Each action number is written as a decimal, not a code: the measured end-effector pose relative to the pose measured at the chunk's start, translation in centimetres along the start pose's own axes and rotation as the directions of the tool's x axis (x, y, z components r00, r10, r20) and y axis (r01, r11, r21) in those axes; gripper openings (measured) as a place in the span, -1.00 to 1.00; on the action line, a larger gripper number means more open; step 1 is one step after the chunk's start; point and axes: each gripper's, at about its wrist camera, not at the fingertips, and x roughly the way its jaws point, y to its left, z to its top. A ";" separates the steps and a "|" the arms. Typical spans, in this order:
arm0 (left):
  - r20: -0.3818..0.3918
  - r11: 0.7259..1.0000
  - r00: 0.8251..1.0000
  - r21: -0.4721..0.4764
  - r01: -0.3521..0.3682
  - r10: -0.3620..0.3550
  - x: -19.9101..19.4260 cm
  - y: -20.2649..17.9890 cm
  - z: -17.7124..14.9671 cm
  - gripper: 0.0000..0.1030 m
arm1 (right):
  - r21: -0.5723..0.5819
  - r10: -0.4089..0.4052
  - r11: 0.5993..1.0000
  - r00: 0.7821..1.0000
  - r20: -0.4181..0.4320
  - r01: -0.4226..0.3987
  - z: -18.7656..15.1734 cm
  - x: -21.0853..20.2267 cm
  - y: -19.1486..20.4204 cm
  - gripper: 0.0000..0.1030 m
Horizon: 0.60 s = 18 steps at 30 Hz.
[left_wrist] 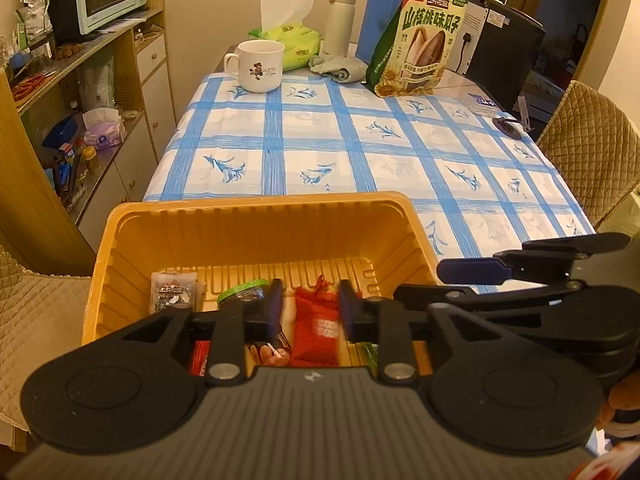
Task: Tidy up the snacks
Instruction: 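Open both grippers to drop the red packet and green candy into the tray, then move both tools away from the tray back over the remaining snacks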
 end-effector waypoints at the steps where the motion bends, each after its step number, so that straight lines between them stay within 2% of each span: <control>1: 0.001 1.000 1.000 -0.003 -0.002 0.002 0.0 0.1 0.0 -0.34 | 0.000 0.001 1.000 1.000 -0.001 -0.001 0.0 0.0 0.0 -0.19; 6: 0.001 1.000 1.000 -0.017 -0.016 0.016 -0.3 0.6 0.0 -0.14 | 0.002 0.011 1.000 1.000 -0.003 -0.011 -0.1 -0.1 -0.1 -0.19; 18: 0.015 0.997 0.998 -0.044 -0.068 0.069 -1.9 1.4 -0.4 -0.03 | -0.008 0.037 0.999 0.999 0.003 -0.037 -0.3 -0.8 0.4 -0.17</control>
